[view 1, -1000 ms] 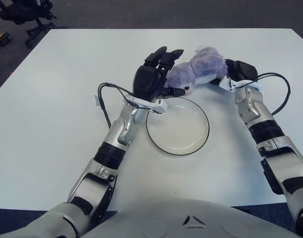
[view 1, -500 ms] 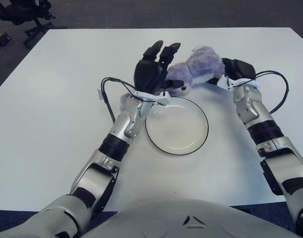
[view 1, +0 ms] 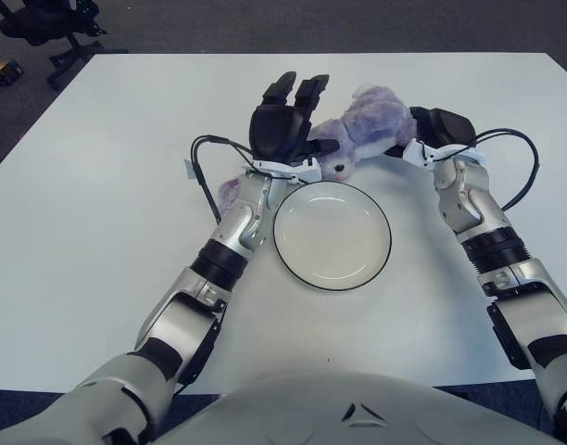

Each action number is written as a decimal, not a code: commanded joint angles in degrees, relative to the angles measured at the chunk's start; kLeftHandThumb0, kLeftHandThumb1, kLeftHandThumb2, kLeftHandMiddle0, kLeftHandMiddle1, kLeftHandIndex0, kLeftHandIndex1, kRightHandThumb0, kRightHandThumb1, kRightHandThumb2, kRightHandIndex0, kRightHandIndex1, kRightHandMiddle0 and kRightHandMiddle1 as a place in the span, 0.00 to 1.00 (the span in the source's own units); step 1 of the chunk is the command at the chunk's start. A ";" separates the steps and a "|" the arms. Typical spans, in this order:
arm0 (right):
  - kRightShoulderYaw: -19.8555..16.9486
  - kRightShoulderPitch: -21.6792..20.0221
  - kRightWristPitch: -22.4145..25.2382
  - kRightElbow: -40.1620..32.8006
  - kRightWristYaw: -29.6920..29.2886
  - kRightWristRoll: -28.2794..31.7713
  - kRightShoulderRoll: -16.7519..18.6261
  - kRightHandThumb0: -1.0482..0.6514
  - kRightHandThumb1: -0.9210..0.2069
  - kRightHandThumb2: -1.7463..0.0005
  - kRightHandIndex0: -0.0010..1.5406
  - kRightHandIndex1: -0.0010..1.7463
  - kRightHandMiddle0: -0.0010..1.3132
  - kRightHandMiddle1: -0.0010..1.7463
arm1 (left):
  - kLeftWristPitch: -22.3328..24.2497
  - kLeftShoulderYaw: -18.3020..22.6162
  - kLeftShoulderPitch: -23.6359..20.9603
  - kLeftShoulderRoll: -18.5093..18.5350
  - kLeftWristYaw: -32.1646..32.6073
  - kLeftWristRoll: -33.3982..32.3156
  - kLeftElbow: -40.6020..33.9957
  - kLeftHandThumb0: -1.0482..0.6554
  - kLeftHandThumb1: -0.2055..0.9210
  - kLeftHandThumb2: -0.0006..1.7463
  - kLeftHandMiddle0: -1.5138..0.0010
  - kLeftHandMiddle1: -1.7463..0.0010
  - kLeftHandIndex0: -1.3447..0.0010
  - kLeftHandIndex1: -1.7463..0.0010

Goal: Put the doll into the plate.

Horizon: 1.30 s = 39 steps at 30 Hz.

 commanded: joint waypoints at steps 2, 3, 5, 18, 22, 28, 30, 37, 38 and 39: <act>0.10 0.11 0.70 -1.80 0.81 -1.08 0.16 0.45 0.00 0.91 0.66 1.00 0.69 1.00 | 1.82 -0.75 -1.51 0.44 -2.14 0.15 -0.67 0.19 1.00 0.17 0.70 1.00 0.73 0.81; 0.11 0.04 0.91 -2.06 1.03 -1.20 0.18 0.45 0.00 0.91 0.66 1.00 0.69 1.00 | 2.26 -0.83 -1.56 0.59 -3.14 0.07 -0.95 0.19 1.00 0.16 0.70 1.00 0.74 0.81; 0.12 -0.12 1.26 -2.48 1.42 -1.43 0.21 0.45 0.00 0.91 0.66 1.00 0.69 1.00 | 2.98 -0.90 -1.74 0.98 -5.31 -0.28 -1.42 0.19 1.00 0.16 0.71 1.00 0.75 0.81; 0.11 -1.85 2.47 -2.60 1.65 -2.75 1.27 0.44 0.00 0.90 0.67 1.00 0.69 1.00 | 4.36 -0.54 -1.96 2.19 -12.25 -2.57 -3.24 0.18 1.00 0.16 0.75 1.00 0.79 0.84; 0.08 -2.60 2.74 -2.16 0.44 -3.39 1.97 0.44 0.00 0.89 0.67 1.00 0.70 1.00 | 4.95 -0.41 -1.94 2.56 -15.05 -3.71 -4.23 0.17 1.00 0.16 0.76 1.00 0.80 0.85; 0.10 -3.27 3.16 -1.61 -0.24 -4.05 2.70 0.44 0.00 0.89 0.67 1.00 0.70 1.00 | 4.97 -0.34 -1.42 3.01 -17.35 -5.04 -5.94 0.17 1.00 0.16 0.77 1.00 0.80 0.86; 0.10 -3.64 3.42 -1.29 -0.41 -4.32 2.99 0.44 0.00 0.89 0.67 1.00 0.70 1.00 | 4.68 -0.15 -0.94 3.19 -18.30 -5.90 -7.12 0.17 1.00 0.16 0.76 1.00 0.81 0.86; 0.06 -4.10 3.64 -0.66 -0.72 -4.81 3.49 0.44 0.00 0.89 0.67 1.00 0.70 1.00 | 4.36 0.07 0.29 3.87 -20.96 -8.66 -10.80 0.17 1.00 0.16 0.75 0.99 0.81 0.87; 0.06 -4.23 3.66 -0.49 -0.79 -4.86 3.56 0.44 0.00 0.89 0.67 1.00 0.70 1.00 | 4.48 0.16 0.44 3.96 -21.86 -9.27 -11.61 0.16 1.00 0.17 0.75 0.99 0.81 0.87; 0.06 -4.33 3.67 -0.37 -0.84 -4.90 3.62 0.44 0.00 0.89 0.67 1.00 0.70 1.00 | 4.60 0.21 0.52 4.02 -22.47 -9.67 -12.15 0.16 1.00 0.17 0.75 0.99 0.81 0.87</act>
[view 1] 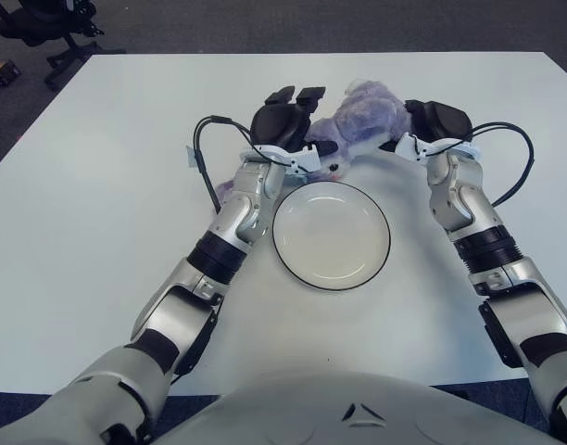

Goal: Put the doll into the plate.

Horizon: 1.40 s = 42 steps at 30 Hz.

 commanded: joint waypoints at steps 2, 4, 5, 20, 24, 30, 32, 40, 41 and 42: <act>-0.13 -1.59 0.32 0.68 -0.94 -0.58 0.45 0.44 0.00 0.89 0.67 1.00 0.70 1.00 | 0.49 0.52 1.05 0.68 -3.17 -1.90 -2.93 0.16 1.00 0.17 0.75 0.99 0.81 0.87; -0.13 -1.67 0.33 0.86 -1.08 -0.63 0.52 0.44 0.00 0.88 0.67 1.00 0.70 1.00 | 1.03 0.61 1.17 0.79 -4.77 -2.68 -3.85 0.16 1.00 0.17 0.74 0.99 0.81 0.87; -0.14 -1.69 0.33 0.91 -1.12 -0.65 0.53 0.44 0.00 0.88 0.67 1.00 0.70 1.00 | 1.19 0.62 1.21 0.84 -5.20 -2.89 -4.12 0.16 1.00 0.17 0.74 0.99 0.81 0.87; 0.02 -2.02 0.09 1.78 -3.07 -1.06 0.44 0.44 0.00 0.88 0.67 1.00 0.69 1.00 | 2.24 0.30 1.21 1.54 -9.01 -4.41 -5.43 0.14 1.00 0.18 0.73 0.99 0.80 0.87; 0.13 -2.07 -0.08 2.05 -3.44 -1.02 0.41 0.45 0.00 0.88 0.67 1.00 0.69 1.00 | 2.26 -0.01 1.22 1.65 -9.45 -4.21 -5.24 0.13 1.00 0.18 0.72 0.99 0.79 0.87; 0.26 -2.13 0.00 2.08 -3.64 -1.01 0.46 0.45 0.00 0.87 0.67 1.00 0.69 1.00 | 2.04 -0.39 1.47 1.78 -9.33 -4.16 -4.77 0.12 1.00 0.19 0.71 0.99 0.79 0.87; 0.25 -2.16 -0.01 2.08 -3.71 -1.00 0.47 0.45 0.00 0.87 0.67 1.00 0.69 1.00 | 1.92 -0.64 1.50 1.92 -9.19 -4.00 -4.20 0.12 1.00 0.19 0.71 0.99 0.79 0.87; 0.21 -2.26 -0.04 2.04 -3.84 -0.93 0.46 0.45 0.00 0.87 0.67 1.00 0.68 1.00 | 3.28 -1.66 0.56 1.97 -8.34 -2.09 -0.63 0.12 1.00 0.18 0.71 0.99 0.79 0.87; 0.21 -2.25 -0.02 1.98 -3.84 -0.94 0.46 0.45 0.00 0.87 0.67 1.00 0.68 1.00 | 3.49 -1.88 0.35 1.97 -7.99 -1.65 0.18 0.12 1.00 0.18 0.71 0.99 0.79 0.88; 0.21 -2.24 -0.01 1.95 -3.83 -0.95 0.46 0.45 0.00 0.87 0.67 1.00 0.68 1.00 | 3.61 -2.02 0.21 1.97 -7.75 -1.39 0.68 0.12 1.00 0.18 0.72 0.99 0.79 0.88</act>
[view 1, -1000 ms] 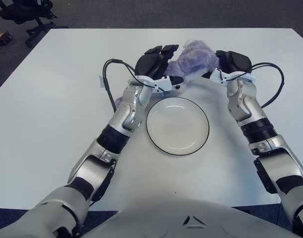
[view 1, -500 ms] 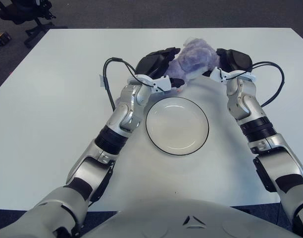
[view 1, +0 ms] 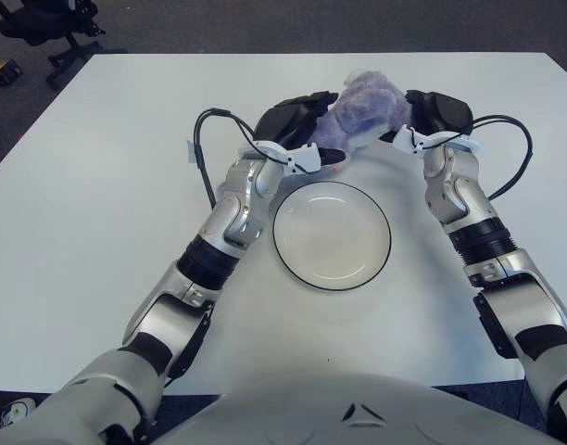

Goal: Put the doll into the plate.

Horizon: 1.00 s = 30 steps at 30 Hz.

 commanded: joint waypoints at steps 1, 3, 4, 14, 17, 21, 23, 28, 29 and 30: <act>0.02 -0.96 -0.10 -0.19 -0.84 -0.80 0.07 0.45 0.00 0.87 0.67 1.00 0.68 1.00 | 0.92 -0.86 -0.84 0.38 1.26 1.84 2.95 0.12 1.00 0.18 0.72 0.99 0.79 0.88; 0.01 -0.88 -0.07 -0.32 -0.81 -0.81 0.07 0.45 0.00 0.87 0.67 1.00 0.68 1.00 | 0.98 -1.08 -1.13 0.38 1.79 2.39 4.02 0.12 1.00 0.18 0.73 1.00 0.79 0.88; 0.01 -0.86 -0.06 -0.36 -0.81 -0.81 0.07 0.45 0.00 0.87 0.67 1.00 0.68 1.00 | 0.96 -1.11 -1.18 0.36 1.91 2.53 4.27 0.12 1.00 0.18 0.73 1.00 0.79 0.88; -0.06 -0.46 0.05 -1.18 -0.45 -0.93 -0.16 0.45 0.00 0.87 0.67 1.00 0.68 1.00 | 1.34 -1.96 -2.57 -0.37 4.53 3.69 8.98 0.12 1.00 0.17 0.77 1.00 0.81 0.89; -0.18 -0.11 0.05 -1.78 -0.24 -0.91 -0.28 0.45 0.00 0.87 0.67 1.00 0.68 1.00 | 1.07 -3.19 -3.44 -0.80 7.90 5.49 13.25 0.12 1.00 0.15 0.78 1.00 0.83 0.90; -0.25 0.14 0.13 -2.33 -0.03 -0.88 -0.33 0.45 0.00 0.87 0.67 1.00 0.68 1.00 | 1.27 -3.92 -4.48 -1.02 9.00 5.98 15.76 0.13 1.00 0.11 0.79 1.00 0.85 0.92; -0.37 0.37 0.16 -3.00 0.23 -0.74 -0.36 0.45 0.00 0.87 0.67 1.00 0.68 1.00 | 1.32 -4.23 -5.27 -1.38 9.93 6.06 18.06 0.13 1.00 0.09 0.80 1.00 0.86 0.92; -0.65 1.40 0.39 -5.73 1.28 -0.52 -0.56 0.45 0.00 0.87 0.67 1.00 0.68 1.00 | 1.20 -4.78 -6.92 -2.38 12.96 6.12 23.63 0.15 1.00 0.04 0.84 1.00 0.88 0.94; -0.68 1.50 0.41 -5.99 1.41 -0.51 -0.58 0.45 0.00 0.87 0.67 1.00 0.68 1.00 | 1.15 -4.84 -7.10 -2.46 13.32 6.04 24.17 0.16 1.00 0.03 0.85 1.00 0.89 0.94; -0.70 1.58 0.44 -6.17 1.51 -0.52 -0.60 0.45 0.00 0.87 0.67 1.00 0.68 1.00 | 1.10 -4.90 -7.25 -2.51 13.60 5.95 24.55 0.16 1.00 0.03 0.85 1.00 0.89 0.94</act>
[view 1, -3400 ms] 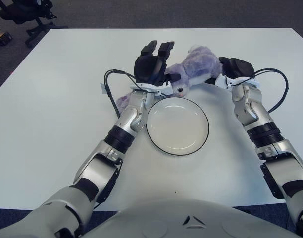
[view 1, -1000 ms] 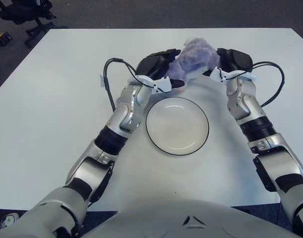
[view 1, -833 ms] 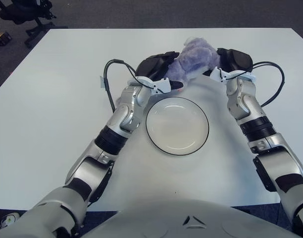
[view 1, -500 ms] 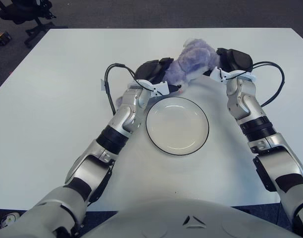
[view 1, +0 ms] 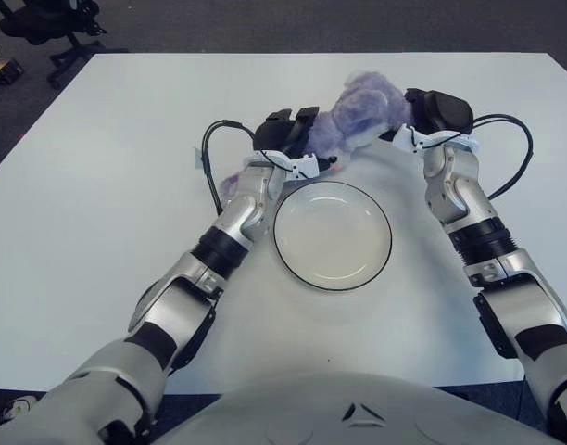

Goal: Put the doll into the plate.

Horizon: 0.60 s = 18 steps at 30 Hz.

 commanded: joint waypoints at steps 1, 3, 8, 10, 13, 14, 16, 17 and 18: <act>-0.66 0.71 -0.26 -2.72 0.60 -0.12 -0.47 0.45 0.00 0.87 0.67 1.00 0.68 1.00 | 0.18 -0.61 -1.04 -0.31 1.33 0.13 3.52 0.16 1.00 0.02 0.85 1.00 0.89 0.94; -0.89 1.17 -0.77 -3.74 0.94 0.20 -0.70 0.45 0.00 0.87 0.67 1.00 0.68 1.00 | 0.33 -0.70 -1.32 -0.60 1.89 -0.06 4.44 0.16 1.00 0.02 0.86 1.00 0.89 0.95; -1.43 2.43 -1.33 -6.55 1.90 0.61 -1.13 0.45 0.00 0.87 0.67 1.00 0.68 1.00 | 1.04 -0.98 -1.59 -1.13 2.37 -0.03 5.20 0.17 0.98 0.00 0.86 1.00 0.90 0.95; -1.57 2.77 -1.16 -7.65 2.40 0.60 -1.20 0.44 0.00 0.87 0.67 1.00 0.68 1.00 | 1.33 -1.13 -1.67 -1.29 2.49 0.05 5.44 0.18 0.98 0.00 0.85 1.00 0.90 0.95; -1.73 3.11 -0.77 -9.05 3.13 0.47 -1.23 0.44 0.00 0.86 0.67 1.00 0.68 1.00 | 1.62 -1.40 -1.82 -1.63 2.86 0.08 6.12 0.19 0.97 0.00 0.85 1.00 0.90 0.96; -1.78 3.16 -0.63 -9.48 3.39 0.41 -1.22 0.44 0.00 0.86 0.67 1.00 0.68 1.00 | 1.59 -1.47 -1.93 -1.75 3.09 0.02 6.54 0.19 0.96 0.00 0.85 1.00 0.89 0.96; -1.89 3.23 -0.46 -10.05 3.79 0.29 -1.19 0.44 0.00 0.86 0.67 1.00 0.69 1.00 | 1.49 -1.57 -2.08 -1.91 3.54 -0.12 7.20 0.21 0.95 0.00 0.85 0.99 0.89 0.96; -1.94 3.25 -0.41 -10.22 3.95 0.24 -1.17 0.44 0.00 0.86 0.67 1.00 0.69 1.00 | 1.41 -1.60 -2.15 -1.98 3.76 -0.19 7.51 0.23 0.93 0.00 0.83 0.99 0.88 0.95; -1.99 3.26 -0.39 -10.32 4.06 0.19 -1.15 0.44 0.00 0.86 0.67 1.00 0.69 1.00 | 1.36 -1.62 -2.20 -2.02 3.91 -0.24 7.71 0.25 0.92 0.00 0.82 0.99 0.87 0.95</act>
